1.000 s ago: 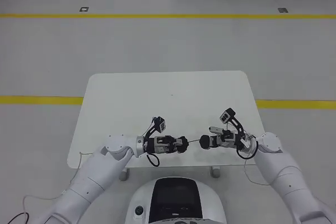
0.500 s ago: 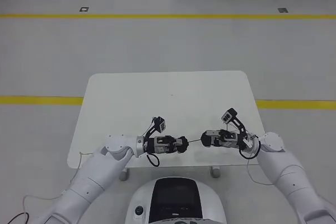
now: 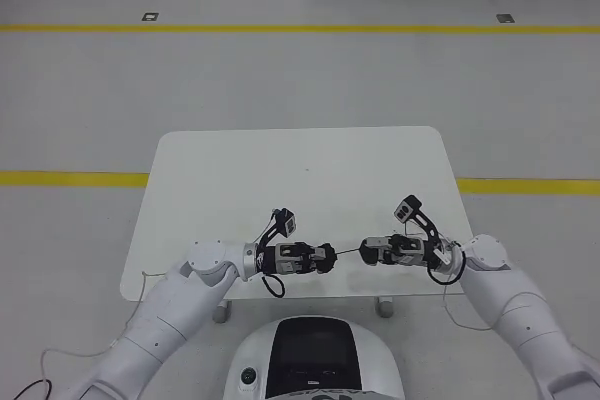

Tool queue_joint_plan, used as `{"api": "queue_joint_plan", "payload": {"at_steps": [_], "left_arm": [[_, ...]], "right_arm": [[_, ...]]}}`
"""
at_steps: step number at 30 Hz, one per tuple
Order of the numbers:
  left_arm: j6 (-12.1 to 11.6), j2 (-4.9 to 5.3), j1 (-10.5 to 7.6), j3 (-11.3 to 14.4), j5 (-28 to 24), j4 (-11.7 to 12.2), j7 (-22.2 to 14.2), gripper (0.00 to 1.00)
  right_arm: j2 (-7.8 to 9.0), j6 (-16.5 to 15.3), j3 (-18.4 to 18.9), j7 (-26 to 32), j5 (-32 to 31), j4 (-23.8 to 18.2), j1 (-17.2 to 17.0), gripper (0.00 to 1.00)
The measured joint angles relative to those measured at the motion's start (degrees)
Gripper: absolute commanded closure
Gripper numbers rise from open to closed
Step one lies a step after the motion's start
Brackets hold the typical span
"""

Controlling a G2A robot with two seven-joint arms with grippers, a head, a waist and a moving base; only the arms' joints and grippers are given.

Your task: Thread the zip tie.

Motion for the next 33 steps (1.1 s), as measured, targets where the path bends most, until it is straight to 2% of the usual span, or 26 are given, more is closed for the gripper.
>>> {"api": "queue_joint_plan", "payload": {"at_steps": [4,8,12,18,25,33], "left_arm": [[0.0,0.00,0.00,0.0,0.0,0.0,0.0,1.00],[0.0,0.00,0.00,0.0,0.0,0.0,0.0,1.00],[0.0,0.00,0.00,0.0,0.0,0.0,0.0,1.00],[0.0,0.00,0.00,0.0,0.0,0.0,0.0,1.00],[0.0,0.00,0.00,0.0,0.0,0.0,0.0,1.00],[0.0,0.00,0.00,0.0,0.0,0.0,0.0,1.00]], "right_arm": [[0.25,0.0,-0.2,0.0,0.1,-0.2,-0.1,0.94],[0.43,0.0,-0.2,0.0,0.3,-0.2,-0.2,0.98],[0.48,0.0,-0.1,0.0,0.4,-0.3,-0.2,0.98],[0.50,0.0,-0.2,0.0,0.5,-0.3,-0.2,0.89],[0.40,0.0,0.1,0.0,1.0,0.2,0.0,0.94],[0.23,0.0,0.1,0.0,1.4,0.6,0.2,0.90]]}}
